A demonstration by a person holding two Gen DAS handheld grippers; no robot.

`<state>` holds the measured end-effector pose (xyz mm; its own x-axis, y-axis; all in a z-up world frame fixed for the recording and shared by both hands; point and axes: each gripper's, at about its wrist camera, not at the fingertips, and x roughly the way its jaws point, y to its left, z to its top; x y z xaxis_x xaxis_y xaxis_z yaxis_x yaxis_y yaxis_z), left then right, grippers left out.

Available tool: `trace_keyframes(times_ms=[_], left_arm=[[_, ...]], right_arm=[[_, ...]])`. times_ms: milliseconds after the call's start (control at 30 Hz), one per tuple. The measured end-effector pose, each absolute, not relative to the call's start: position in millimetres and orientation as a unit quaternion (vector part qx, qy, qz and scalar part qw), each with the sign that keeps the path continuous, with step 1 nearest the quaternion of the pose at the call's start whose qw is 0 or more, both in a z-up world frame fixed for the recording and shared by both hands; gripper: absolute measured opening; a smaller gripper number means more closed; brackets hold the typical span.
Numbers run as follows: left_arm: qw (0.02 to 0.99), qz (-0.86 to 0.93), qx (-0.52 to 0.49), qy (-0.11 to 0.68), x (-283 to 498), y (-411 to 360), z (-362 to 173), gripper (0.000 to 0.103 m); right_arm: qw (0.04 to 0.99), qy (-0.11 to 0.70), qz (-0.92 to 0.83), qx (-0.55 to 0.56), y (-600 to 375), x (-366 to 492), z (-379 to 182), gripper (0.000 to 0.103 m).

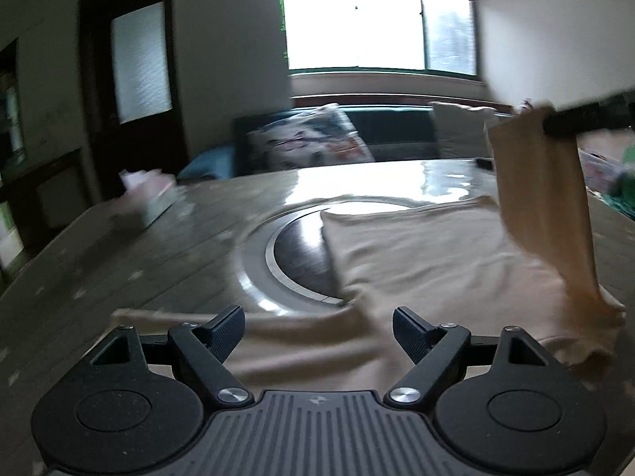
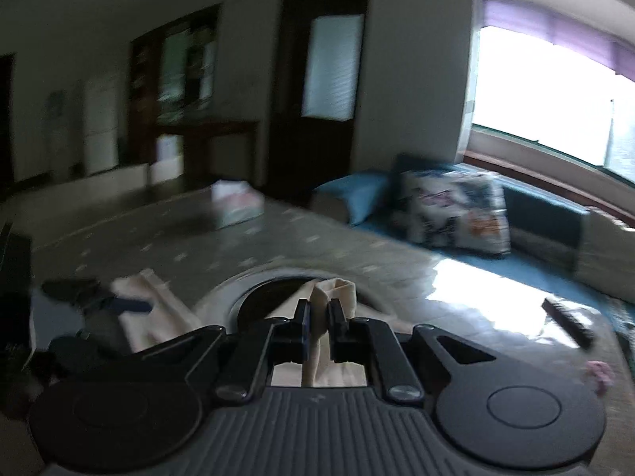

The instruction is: Fold clothes

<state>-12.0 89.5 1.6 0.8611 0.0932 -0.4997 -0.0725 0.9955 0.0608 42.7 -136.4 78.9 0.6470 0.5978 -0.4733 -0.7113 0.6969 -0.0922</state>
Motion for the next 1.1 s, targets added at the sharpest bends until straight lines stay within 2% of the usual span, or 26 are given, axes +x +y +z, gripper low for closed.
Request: trace_keyframes(times_ms=[200,267,333,733,1100], left_arm=[[0.963,0.052,0.012,0.266,-17,93,0,0.084],[0.963,0.05,0.014,0.265,-18,93,1,0.084],[0.963,0.046,0.016,0.265,-18,91,1,0.084],[0.96,-0.009,0.046,0.276,9,50,-5,0.084],[0.955,-0.002,0.078,0.285,29,35,-15,0.084]], right_arm=[[0.856,0.25,0.425,-0.154,-92,30,44,0.01],[0.85,0.256,0.433,-0.156,-93,25,39,0.015],[0.853,0.256,0.429,-0.153,-103,21,38,0.021],[0.872,0.371,0.299,-0.109,-220,37,-22,0.02],[0.887,0.336,0.301,-0.097,-219,64,-14,0.021]])
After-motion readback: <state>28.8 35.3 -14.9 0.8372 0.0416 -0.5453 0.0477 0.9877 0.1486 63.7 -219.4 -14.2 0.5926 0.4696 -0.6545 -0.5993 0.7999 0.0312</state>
